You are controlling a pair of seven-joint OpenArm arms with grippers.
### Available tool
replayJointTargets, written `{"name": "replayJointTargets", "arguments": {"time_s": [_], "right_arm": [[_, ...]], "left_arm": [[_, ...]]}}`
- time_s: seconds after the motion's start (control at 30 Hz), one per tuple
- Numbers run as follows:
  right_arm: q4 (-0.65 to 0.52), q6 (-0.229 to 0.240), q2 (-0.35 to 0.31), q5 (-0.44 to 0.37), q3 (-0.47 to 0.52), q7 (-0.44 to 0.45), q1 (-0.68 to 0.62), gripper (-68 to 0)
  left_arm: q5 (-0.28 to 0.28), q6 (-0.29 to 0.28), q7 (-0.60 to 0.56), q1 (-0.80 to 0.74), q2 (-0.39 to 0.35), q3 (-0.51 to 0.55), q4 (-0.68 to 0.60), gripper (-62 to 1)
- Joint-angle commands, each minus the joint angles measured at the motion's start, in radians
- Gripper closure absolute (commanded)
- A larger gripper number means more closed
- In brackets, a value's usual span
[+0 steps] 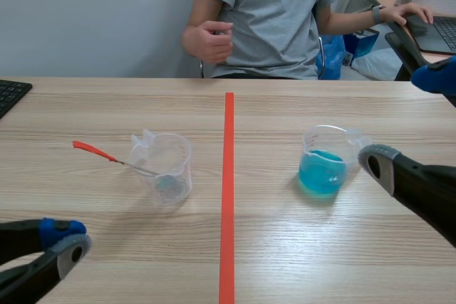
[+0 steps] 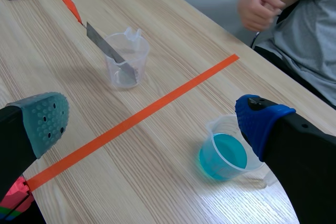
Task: Do the redox reaction experiment.
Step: 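Return to the home posture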
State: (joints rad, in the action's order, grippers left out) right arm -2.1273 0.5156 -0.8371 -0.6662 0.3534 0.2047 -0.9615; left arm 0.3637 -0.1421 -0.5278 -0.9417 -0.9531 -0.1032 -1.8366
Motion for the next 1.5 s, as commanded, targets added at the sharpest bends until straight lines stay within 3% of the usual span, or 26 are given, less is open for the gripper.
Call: {"name": "replayJointTargets", "arguments": {"time_s": [0.0, 0.07, 0.13, 0.97, 1.47], "right_arm": [[-0.004, -0.003, -0.002, -0.011, 0.002, 0.018, 0.011, -67.9], [-0.004, -0.003, -0.002, -0.011, 0.002, 0.018, 0.011, -67.9], [-0.004, -0.003, -0.002, -0.011, 0.002, 0.018, 0.011, -67.9], [-0.004, -0.004, -0.002, -0.011, 0.002, 0.011, 0.011, -67.9], [-0.004, -0.004, -0.002, -0.012, 0.002, 0.0, 0.011, -67.9]], "left_arm": [[0.002, -0.002, -0.013, 0.006, 0.005, -0.006, -0.011, -30.3], [-0.048, -0.002, -0.027, 0.006, 0.005, -0.006, -0.011, -49.1], [-0.067, -0.002, -0.035, 0.006, 0.005, -0.006, -0.011, -62.3], [-0.097, 0.006, -0.066, 0.007, 0.005, -0.006, -0.011, -62.3], [0.018, 0.079, 0.033, 0.099, 0.008, -0.008, -0.024, -62.3]]}}
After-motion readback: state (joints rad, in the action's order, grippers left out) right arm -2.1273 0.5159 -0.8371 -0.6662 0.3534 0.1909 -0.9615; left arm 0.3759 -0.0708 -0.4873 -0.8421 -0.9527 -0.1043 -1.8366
